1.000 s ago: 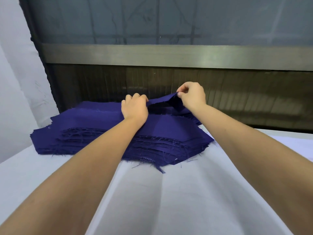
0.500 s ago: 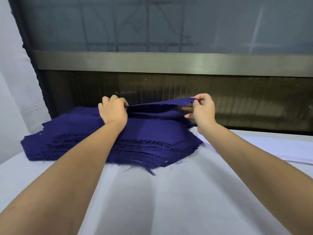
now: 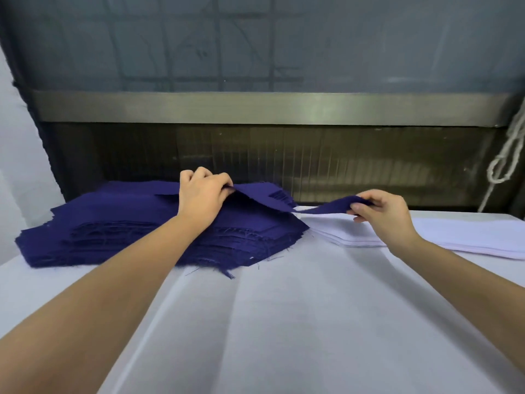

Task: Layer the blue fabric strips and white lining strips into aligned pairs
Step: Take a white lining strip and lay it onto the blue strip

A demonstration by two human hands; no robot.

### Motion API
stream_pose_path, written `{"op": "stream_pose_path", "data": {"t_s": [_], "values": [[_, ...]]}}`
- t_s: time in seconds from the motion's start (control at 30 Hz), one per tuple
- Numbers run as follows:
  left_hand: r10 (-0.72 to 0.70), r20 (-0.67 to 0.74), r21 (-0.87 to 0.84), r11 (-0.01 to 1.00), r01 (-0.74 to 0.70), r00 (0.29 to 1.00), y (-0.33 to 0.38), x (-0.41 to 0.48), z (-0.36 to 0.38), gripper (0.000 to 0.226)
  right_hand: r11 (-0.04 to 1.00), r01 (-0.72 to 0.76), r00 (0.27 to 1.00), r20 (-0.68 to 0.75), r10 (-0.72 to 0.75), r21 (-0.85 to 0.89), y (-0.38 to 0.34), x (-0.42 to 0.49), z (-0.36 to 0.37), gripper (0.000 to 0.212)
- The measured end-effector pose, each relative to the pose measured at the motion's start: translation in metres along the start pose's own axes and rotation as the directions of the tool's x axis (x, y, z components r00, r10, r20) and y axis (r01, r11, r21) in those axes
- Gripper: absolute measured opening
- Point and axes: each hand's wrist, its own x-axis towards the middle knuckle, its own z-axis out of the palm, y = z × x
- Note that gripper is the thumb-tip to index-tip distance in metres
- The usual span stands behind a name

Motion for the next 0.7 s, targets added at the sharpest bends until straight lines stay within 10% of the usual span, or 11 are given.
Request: {"op": "stream_pose_path", "data": {"t_s": [0.7], "values": [[0.661,0.024,0.007,0.75,-0.661,0.75,0.095,-0.074,-0.011,0.021,0.947,-0.112,0.99,-0.12,0.079,-0.301,0.032,-0.061,-0.108,0.035]]}}
